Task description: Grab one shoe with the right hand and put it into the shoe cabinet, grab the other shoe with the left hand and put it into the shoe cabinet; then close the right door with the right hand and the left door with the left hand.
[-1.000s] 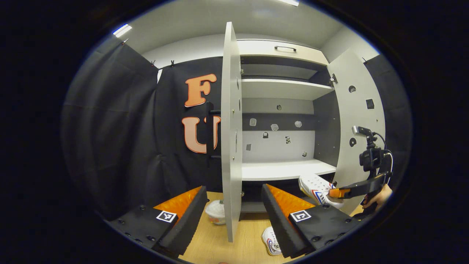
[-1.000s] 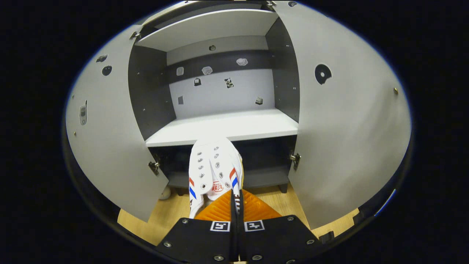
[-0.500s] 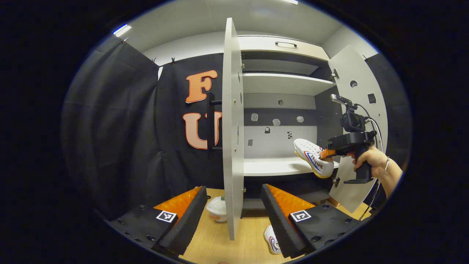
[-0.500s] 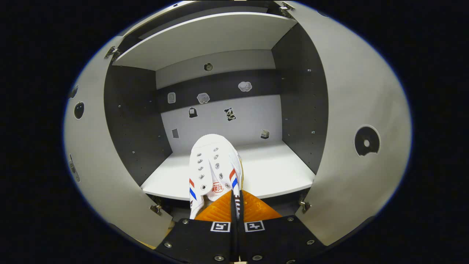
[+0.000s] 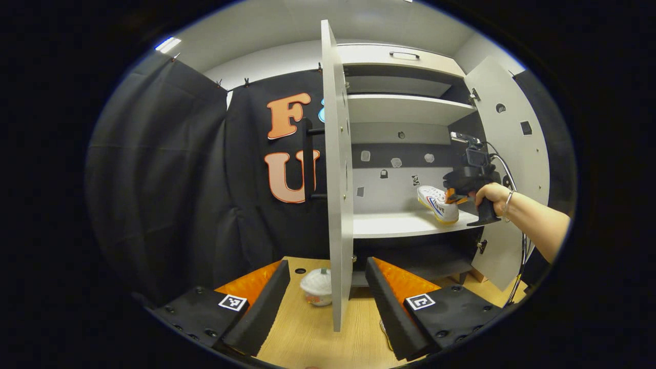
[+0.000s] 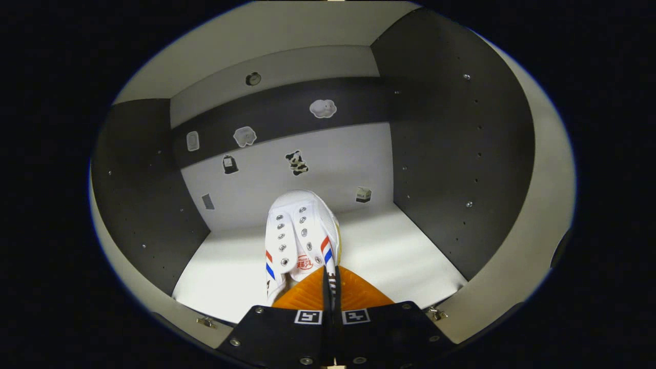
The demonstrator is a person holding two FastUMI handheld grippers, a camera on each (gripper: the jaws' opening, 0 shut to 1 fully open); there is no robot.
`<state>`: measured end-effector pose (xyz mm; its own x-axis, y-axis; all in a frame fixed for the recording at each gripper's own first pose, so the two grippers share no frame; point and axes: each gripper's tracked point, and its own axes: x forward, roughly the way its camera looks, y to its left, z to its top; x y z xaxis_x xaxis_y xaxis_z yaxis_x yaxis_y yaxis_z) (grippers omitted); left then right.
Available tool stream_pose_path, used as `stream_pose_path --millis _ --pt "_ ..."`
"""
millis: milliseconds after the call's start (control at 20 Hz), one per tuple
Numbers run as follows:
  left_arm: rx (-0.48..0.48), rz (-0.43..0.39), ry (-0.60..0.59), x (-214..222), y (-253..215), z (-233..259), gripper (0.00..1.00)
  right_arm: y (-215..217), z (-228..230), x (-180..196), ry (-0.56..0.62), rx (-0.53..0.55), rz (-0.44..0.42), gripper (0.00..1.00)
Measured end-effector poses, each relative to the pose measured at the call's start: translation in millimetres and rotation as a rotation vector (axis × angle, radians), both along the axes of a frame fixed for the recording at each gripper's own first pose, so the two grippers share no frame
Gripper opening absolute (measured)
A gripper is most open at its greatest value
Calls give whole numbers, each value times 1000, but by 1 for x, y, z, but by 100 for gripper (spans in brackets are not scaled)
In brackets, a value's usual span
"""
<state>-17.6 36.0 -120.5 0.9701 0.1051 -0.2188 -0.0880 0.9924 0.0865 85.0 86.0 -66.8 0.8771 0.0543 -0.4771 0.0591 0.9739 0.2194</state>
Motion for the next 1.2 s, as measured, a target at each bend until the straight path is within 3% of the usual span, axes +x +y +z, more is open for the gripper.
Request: stream_pose_path --millis 450,550,600,850,1200 --pt "8 38 13 -10 12 -2 97 5 -14 9 61 22 3 2" --pt "7 36 10 -11 11 -1 97 1 -10 9 35 -3 29 10" --pt "4 31 9 -11 7 -1 97 -3 -7 14 5 -23 26 20" --pt "-27 -3 12 -13 -11 -5 96 -6 15 8 -102 -30 54 27" --pt "-20 -62 20 -14 -35 -13 96 -19 37 -28 -254 -118 108 45"
